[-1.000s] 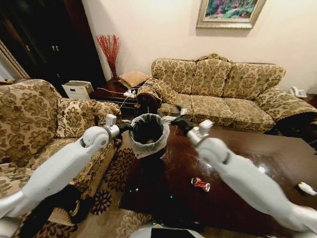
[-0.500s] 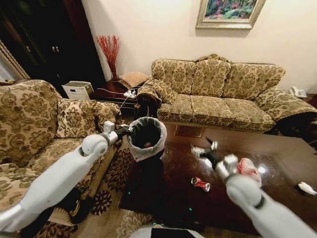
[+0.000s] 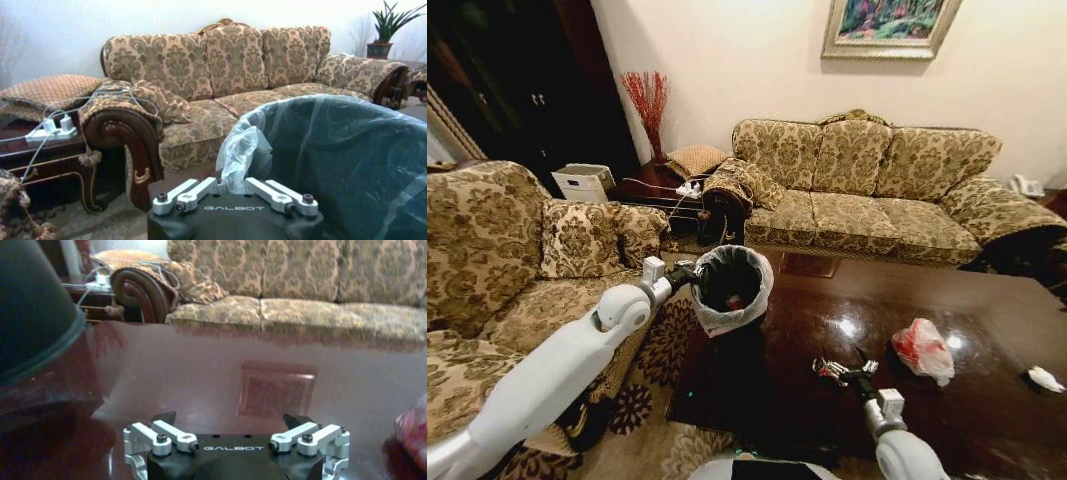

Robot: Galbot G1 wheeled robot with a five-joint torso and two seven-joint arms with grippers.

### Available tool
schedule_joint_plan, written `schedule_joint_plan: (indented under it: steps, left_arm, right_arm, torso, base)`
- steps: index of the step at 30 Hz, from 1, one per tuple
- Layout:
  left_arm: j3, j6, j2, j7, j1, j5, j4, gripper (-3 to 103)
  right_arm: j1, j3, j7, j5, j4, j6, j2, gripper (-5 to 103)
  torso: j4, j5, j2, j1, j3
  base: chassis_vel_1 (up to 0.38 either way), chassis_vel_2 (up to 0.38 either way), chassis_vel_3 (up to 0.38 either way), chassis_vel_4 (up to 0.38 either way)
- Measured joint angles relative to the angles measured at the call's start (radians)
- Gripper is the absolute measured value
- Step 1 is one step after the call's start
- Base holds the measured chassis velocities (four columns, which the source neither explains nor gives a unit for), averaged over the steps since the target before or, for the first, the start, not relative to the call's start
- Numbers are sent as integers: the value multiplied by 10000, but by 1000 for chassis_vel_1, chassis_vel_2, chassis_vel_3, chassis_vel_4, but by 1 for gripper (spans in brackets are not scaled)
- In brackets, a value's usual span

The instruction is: Move to the front of the table and place the trash on the table into the trash bin.

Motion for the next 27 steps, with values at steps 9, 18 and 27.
schedule_joint_plan:
  steps: [9,18,27]
  left_arm:
    - [-112,-15,101,-34,224,26,-207,3]
    - [-136,-52,252,-39,264,23,-236,3]
    - [-116,-57,213,-122,307,4,-272,3]
  right_arm:
    - [381,-274,93,699,-568,-472,273,100]
    - [-125,-255,118,534,-651,-313,596,100]
    - [-642,239,252,-479,865,-103,673,100]
  torso:
    - [-1,-1,0,0,0]
    - [-2,0,-1,-1,0]
    - [-2,-2,-1,0,0]
  base:
    - [0,0,0,0]
    - [0,0,0,0]
    - [0,0,0,0]
